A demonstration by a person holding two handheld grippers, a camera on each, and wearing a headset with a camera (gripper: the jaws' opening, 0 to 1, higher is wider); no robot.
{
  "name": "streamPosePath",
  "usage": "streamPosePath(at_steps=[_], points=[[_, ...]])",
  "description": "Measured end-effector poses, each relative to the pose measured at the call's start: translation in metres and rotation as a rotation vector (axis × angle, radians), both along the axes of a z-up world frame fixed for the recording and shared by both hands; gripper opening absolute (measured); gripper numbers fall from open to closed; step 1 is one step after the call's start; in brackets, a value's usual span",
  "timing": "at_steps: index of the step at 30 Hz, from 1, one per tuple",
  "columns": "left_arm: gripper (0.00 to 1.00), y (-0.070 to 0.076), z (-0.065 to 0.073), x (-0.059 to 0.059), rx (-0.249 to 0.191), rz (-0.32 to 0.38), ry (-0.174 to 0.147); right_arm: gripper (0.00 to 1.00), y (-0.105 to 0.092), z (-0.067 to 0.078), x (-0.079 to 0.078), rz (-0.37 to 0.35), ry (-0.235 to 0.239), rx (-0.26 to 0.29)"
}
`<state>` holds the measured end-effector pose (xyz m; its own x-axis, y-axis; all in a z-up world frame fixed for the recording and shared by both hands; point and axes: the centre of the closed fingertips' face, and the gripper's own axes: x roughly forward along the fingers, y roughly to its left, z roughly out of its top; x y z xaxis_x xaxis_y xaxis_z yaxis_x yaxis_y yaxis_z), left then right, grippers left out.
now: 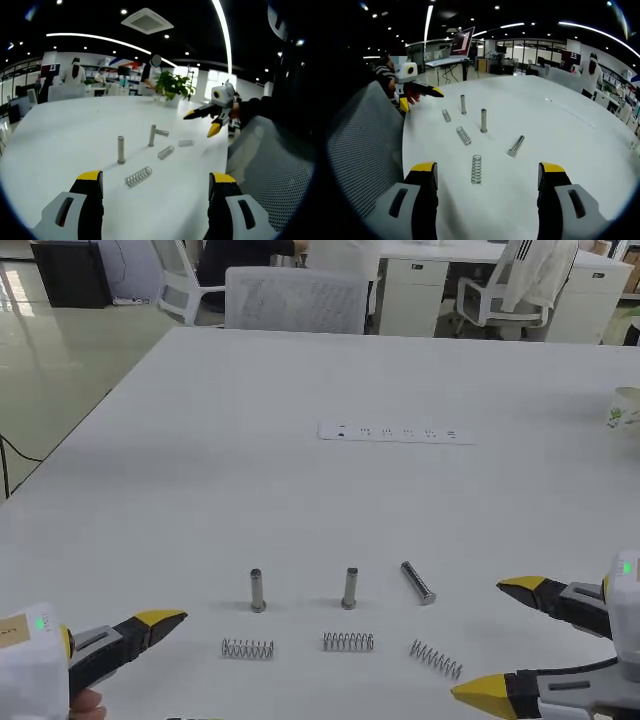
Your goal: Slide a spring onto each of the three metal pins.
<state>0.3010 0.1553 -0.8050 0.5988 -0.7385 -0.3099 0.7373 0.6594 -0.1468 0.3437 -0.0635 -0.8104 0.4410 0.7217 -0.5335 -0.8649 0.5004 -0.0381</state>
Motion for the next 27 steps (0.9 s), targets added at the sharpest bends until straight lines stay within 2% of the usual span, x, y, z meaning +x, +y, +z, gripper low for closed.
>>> streamPosePath(at_steps=[27], points=[[0.83,0.0005,0.0014,0.0016,-0.004,0.005,-0.005,0.81,-0.0004,-0.0009,-0.0008,0.002,0.007,-0.005]])
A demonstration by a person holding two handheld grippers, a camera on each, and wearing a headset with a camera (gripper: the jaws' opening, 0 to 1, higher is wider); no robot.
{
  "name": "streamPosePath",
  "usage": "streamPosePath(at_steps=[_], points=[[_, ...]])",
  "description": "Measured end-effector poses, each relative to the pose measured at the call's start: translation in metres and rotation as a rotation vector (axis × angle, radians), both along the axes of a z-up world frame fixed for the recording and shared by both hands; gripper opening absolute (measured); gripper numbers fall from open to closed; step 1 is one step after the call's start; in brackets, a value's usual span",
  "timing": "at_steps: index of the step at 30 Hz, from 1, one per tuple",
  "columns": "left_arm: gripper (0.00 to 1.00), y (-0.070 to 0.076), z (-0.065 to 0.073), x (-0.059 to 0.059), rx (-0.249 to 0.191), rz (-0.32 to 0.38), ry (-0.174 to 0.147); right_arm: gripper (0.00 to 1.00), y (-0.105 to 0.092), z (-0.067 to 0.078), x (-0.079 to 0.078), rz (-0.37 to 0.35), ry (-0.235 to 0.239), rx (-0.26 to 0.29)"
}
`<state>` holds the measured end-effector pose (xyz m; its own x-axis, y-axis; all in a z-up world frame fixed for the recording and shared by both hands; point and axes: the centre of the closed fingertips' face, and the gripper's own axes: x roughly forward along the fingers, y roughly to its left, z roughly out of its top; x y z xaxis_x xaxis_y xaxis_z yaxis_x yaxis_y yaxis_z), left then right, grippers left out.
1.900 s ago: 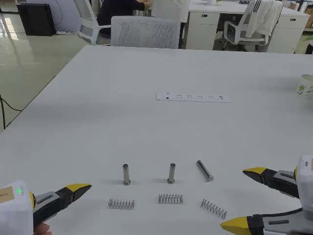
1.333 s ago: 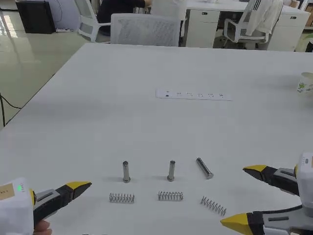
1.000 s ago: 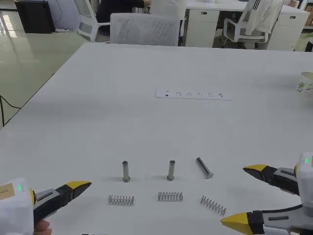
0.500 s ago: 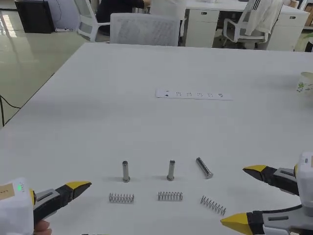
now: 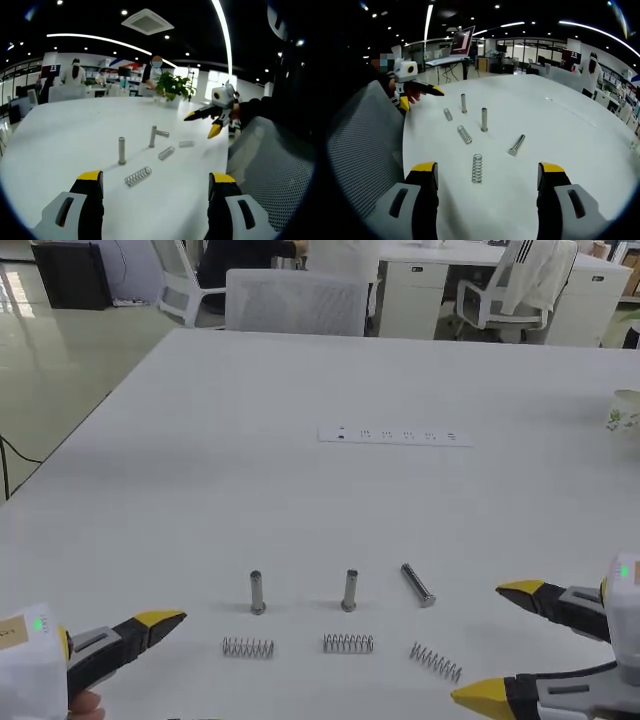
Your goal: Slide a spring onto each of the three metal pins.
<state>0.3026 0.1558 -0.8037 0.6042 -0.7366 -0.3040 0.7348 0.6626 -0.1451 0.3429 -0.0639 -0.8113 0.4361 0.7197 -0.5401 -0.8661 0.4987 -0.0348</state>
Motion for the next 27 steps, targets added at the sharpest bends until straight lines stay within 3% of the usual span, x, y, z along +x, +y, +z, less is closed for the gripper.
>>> streamPosePath(at_steps=[11,16,27], points=[[0.78,-0.0001,0.006,0.0001,-0.02,-0.003,-0.024,0.81,0.0006,-0.0006,0.0,-0.001,0.005,-0.002],[0.79,0.0007,0.0035,-0.0003,-0.016,0.005,-0.008,0.81,0.0006,-0.0004,0.0001,-0.003,0.007,-0.002],[0.82,0.0002,0.0033,0.0008,-0.013,0.005,-0.011,0.78,-0.0008,0.004,0.0049,-0.01,0.001,-0.009]])
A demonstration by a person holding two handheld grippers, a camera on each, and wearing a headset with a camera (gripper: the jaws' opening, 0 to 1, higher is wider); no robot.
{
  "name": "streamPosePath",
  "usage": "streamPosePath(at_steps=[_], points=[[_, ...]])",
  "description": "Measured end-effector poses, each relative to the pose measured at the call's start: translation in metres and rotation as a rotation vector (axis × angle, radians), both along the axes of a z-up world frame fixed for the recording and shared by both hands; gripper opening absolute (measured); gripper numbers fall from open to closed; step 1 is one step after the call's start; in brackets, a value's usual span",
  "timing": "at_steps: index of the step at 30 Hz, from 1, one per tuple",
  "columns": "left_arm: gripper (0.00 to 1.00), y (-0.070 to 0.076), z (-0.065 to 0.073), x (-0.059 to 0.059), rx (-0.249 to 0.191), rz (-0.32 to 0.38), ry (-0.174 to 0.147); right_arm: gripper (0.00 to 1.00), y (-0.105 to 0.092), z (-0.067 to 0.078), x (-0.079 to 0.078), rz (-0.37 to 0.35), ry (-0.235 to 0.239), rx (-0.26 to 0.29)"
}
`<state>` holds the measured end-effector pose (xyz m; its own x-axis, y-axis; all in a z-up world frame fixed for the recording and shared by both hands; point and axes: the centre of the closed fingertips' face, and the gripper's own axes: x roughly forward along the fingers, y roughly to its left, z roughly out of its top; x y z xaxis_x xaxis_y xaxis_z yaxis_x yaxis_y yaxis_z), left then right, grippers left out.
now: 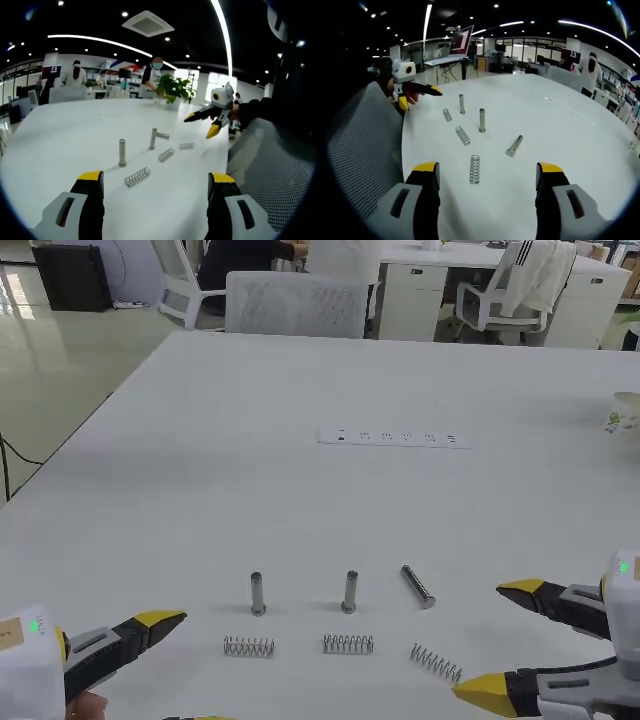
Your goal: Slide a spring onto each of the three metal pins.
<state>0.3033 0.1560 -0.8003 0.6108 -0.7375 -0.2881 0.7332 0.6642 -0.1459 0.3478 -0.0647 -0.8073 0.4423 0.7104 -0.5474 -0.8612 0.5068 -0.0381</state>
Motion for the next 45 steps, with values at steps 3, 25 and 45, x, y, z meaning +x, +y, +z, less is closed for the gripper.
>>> streamPosePath(at_steps=[3,25,45], points=[[0.82,0.0,0.0,-0.001,0.0,-0.002,0.0,0.77,0.0,0.004,0.002,-0.003,-0.003,0.002],[0.82,0.002,0.0,-0.003,0.011,-0.008,-0.005,0.56,0.022,0.018,0.055,-0.023,-0.03,-0.082],[0.81,-0.001,0.001,-0.005,0.022,-0.014,-0.001,0.26,0.035,-0.009,0.099,-0.158,0.076,-0.155]])
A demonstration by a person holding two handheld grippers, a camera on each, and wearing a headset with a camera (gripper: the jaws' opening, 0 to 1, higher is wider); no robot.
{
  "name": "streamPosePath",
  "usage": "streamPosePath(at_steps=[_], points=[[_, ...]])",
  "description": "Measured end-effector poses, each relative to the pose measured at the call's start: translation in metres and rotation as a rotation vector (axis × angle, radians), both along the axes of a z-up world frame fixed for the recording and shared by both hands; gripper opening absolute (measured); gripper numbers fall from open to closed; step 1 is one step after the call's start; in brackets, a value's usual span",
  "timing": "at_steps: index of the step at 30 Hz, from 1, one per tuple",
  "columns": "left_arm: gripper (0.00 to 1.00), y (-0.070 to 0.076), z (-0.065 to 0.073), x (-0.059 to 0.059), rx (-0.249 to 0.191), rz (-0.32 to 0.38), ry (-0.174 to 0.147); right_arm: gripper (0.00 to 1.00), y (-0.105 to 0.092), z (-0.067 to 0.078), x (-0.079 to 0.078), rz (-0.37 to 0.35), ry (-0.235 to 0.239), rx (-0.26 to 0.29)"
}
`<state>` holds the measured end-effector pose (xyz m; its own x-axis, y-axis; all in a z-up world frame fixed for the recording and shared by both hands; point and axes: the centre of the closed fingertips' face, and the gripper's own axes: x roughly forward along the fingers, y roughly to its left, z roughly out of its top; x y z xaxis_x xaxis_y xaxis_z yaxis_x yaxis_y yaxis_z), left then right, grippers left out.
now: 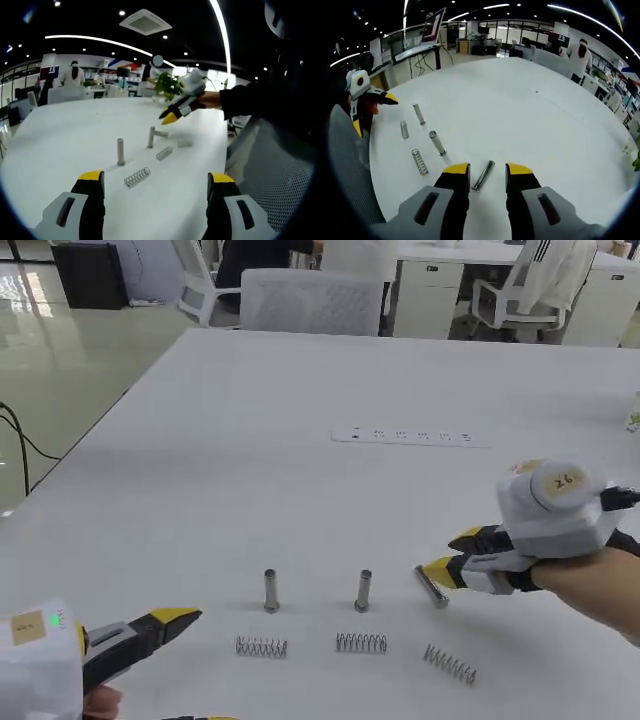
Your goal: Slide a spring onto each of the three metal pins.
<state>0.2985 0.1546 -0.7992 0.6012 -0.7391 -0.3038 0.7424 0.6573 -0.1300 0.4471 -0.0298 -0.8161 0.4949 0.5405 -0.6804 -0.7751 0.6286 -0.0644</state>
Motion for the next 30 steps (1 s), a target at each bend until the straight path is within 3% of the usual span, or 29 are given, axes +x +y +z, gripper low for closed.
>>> streamPosePath(at_steps=[18,30], points=[[0.8,0.001,-0.003,-0.002,0.015,-0.011,0.012,0.13,0.003,-0.029,0.012,-0.077,0.103,-0.057],[0.8,0.003,-0.005,0.0,0.02,-0.012,0.011,0.11,0.006,-0.037,0.017,-0.122,0.126,-0.089]])
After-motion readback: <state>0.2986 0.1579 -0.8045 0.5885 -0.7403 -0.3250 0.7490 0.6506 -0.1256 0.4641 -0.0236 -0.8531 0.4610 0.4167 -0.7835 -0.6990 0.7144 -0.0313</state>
